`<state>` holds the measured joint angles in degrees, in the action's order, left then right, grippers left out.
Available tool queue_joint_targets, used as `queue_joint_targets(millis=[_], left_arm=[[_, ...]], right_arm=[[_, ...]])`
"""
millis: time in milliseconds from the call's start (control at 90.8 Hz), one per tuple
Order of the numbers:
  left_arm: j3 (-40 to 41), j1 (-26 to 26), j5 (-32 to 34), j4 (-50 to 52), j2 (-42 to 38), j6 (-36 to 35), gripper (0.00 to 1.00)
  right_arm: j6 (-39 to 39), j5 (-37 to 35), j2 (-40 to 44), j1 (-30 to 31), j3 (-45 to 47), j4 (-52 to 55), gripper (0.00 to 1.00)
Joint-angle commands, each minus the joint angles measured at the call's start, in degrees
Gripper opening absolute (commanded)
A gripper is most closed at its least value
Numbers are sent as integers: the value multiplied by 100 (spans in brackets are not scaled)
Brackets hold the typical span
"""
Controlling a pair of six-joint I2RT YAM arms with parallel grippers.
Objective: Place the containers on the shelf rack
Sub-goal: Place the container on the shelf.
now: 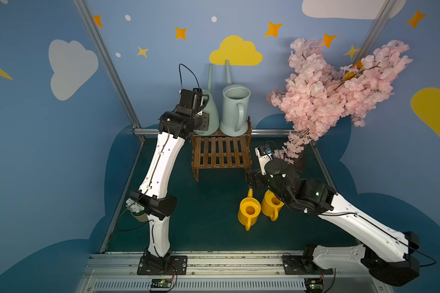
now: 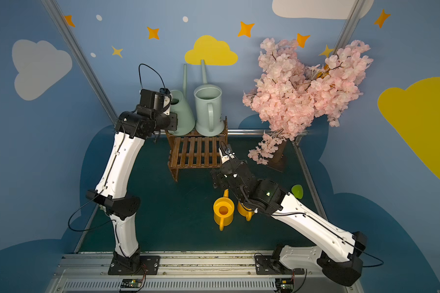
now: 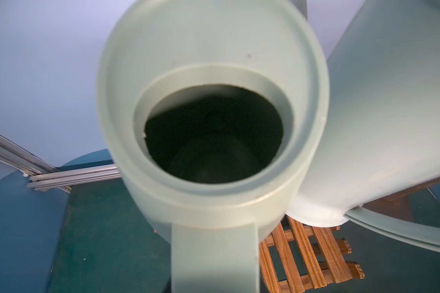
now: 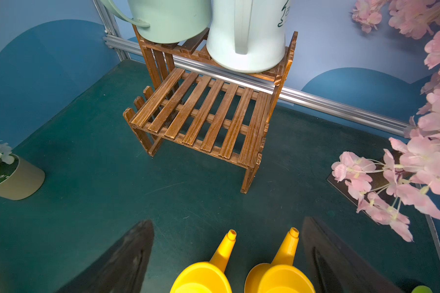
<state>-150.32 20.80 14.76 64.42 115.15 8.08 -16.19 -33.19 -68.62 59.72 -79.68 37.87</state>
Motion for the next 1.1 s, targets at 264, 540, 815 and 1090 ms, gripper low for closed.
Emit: queue_joint_targets(millis=[264,540,815,1090], left_arm=[[-236,21,118,-577,160,84,2],[-239,21,192,-565,276,63,3],[-207,23,246,-510,453,45,5],[-208,29,233,-479,424,68,33]], right_arm=[[-80,-118,227,29,159,1,92],[-145,-127,295,38,235,1,92],[-174,-152,366,55,307,-3,92],[-149,-153,338,57,303,-42,92]])
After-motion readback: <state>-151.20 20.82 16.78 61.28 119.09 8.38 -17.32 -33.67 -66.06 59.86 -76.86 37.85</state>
